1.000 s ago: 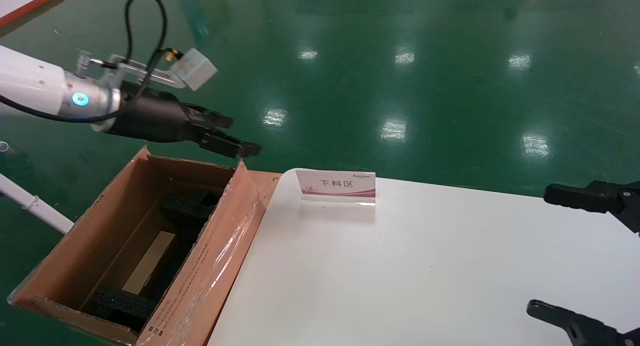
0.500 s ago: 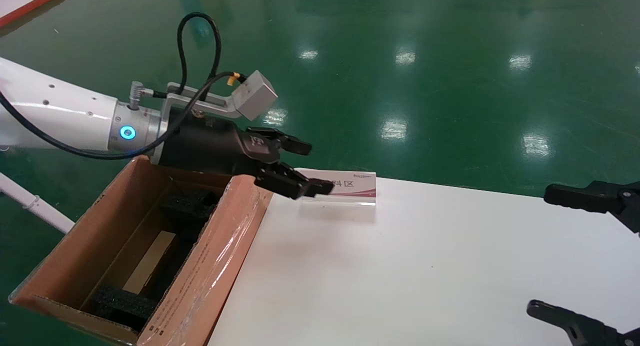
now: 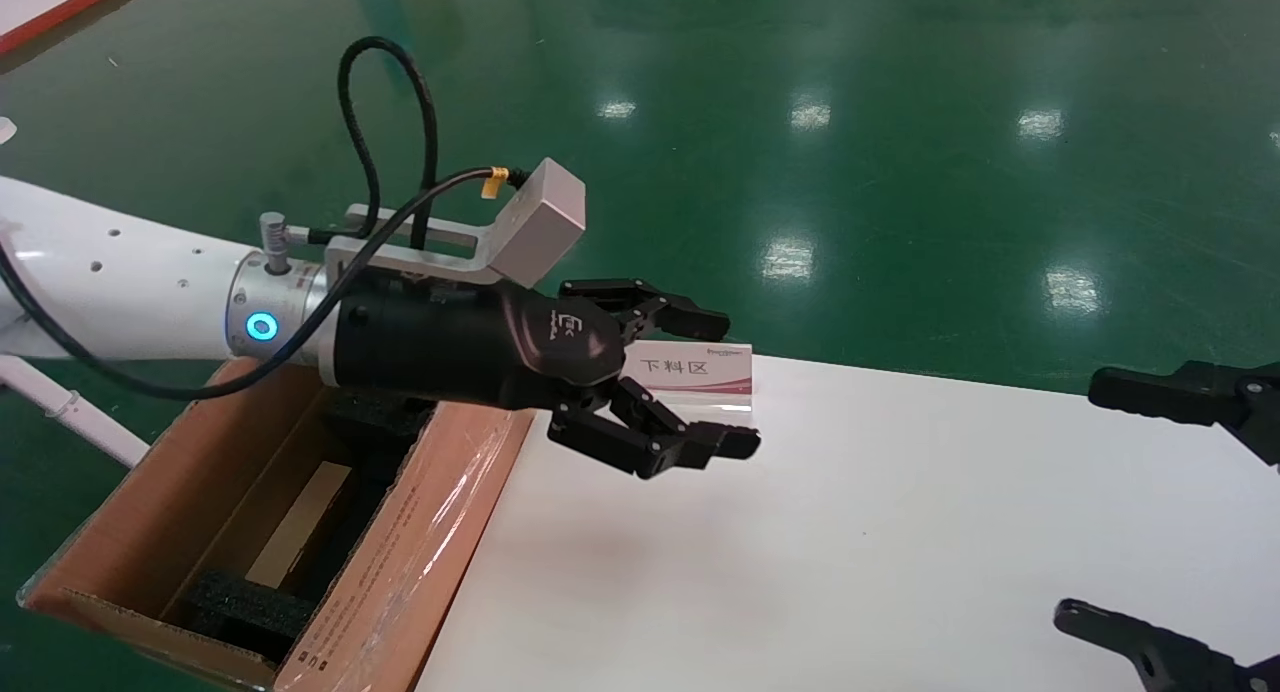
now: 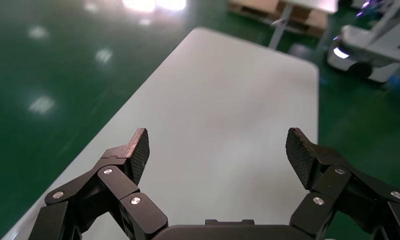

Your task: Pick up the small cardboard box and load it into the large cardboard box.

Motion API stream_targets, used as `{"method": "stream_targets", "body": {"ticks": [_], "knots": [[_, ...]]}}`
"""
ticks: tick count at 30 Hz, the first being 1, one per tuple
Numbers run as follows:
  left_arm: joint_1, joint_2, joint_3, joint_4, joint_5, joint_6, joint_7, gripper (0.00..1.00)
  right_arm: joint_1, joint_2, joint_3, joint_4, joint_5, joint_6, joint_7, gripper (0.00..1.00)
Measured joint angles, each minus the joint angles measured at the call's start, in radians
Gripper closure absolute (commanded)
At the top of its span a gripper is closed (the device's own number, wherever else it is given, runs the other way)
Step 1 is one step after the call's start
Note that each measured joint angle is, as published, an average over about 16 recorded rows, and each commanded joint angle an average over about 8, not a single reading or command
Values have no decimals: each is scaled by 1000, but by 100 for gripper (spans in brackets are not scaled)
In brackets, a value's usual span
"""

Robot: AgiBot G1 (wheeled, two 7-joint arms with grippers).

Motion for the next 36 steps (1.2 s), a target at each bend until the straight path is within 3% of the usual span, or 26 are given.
{"method": "stream_targets", "body": {"ticks": [14,20,27,36], "knots": [[298,17,-414,-106,-41,125,124,0,-1,-2,5,1,-3,-2,3,0],[392,23,-544,-139,-54,164,163,0,-2,-3,7,2,-5,-3,4,0],[440,26,-611,-156,-61,185,184,0,-2,-4,9,3,-6,-4,5,0],[440,25,-610,-156,-61,185,185,0,-3,-5,12,3,-8,-5,7,0]]}}
